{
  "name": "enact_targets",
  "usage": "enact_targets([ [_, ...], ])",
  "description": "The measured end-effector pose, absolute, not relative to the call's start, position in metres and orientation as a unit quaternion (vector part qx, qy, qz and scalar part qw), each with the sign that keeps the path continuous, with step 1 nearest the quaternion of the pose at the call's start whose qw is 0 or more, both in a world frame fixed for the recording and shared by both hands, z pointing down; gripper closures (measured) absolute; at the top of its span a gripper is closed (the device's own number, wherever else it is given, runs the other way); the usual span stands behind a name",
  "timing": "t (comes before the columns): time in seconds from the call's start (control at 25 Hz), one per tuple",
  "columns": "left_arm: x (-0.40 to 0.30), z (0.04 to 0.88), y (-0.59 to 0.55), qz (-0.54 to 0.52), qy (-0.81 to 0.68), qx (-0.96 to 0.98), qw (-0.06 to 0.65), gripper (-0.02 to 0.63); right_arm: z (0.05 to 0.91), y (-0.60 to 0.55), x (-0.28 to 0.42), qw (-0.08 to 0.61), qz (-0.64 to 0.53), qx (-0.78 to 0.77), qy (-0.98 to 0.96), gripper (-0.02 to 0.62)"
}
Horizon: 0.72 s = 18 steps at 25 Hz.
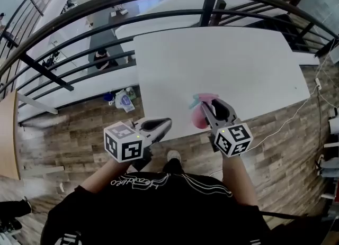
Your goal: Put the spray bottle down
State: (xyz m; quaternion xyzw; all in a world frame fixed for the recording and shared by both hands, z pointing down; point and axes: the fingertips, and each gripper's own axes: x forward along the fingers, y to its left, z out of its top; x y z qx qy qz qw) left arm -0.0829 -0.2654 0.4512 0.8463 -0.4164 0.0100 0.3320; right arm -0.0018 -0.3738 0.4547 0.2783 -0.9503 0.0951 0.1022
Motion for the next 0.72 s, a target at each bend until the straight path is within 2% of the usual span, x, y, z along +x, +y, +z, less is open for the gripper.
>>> enact_targets([
  [0.72, -0.094, 0.48, -0.309, 0.006, -0.439, 0.825, 0.356, 0.6, 0.482, -0.429, -0.029, 0.063, 0.057, 0.247, -0.965, 0.463],
])
